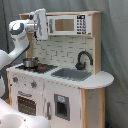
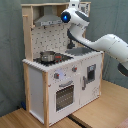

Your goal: Play with the kitchen

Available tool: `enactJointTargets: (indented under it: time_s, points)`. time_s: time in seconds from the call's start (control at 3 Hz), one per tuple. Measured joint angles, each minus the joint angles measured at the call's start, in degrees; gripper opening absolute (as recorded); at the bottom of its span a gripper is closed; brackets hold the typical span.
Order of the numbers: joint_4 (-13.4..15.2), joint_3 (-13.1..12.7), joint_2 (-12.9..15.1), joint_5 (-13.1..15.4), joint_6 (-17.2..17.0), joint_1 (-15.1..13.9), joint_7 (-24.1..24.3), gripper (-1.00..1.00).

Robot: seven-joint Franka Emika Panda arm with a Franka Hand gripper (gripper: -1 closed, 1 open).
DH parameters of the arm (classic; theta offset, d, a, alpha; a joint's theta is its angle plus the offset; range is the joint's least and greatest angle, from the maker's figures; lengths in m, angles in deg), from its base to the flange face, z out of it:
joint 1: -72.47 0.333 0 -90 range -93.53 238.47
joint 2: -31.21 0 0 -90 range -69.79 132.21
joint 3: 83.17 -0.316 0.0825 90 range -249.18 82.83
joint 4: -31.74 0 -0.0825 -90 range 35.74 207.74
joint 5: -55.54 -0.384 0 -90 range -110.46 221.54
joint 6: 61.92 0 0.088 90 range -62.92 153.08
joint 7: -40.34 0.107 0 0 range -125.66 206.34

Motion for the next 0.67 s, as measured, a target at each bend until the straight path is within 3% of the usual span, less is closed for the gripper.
enactJointTargets:
  time_s: [0.67]
  points:
    - [8.3,2.4,0.0,1.3,0.1,7.6,-0.1,-1.00]
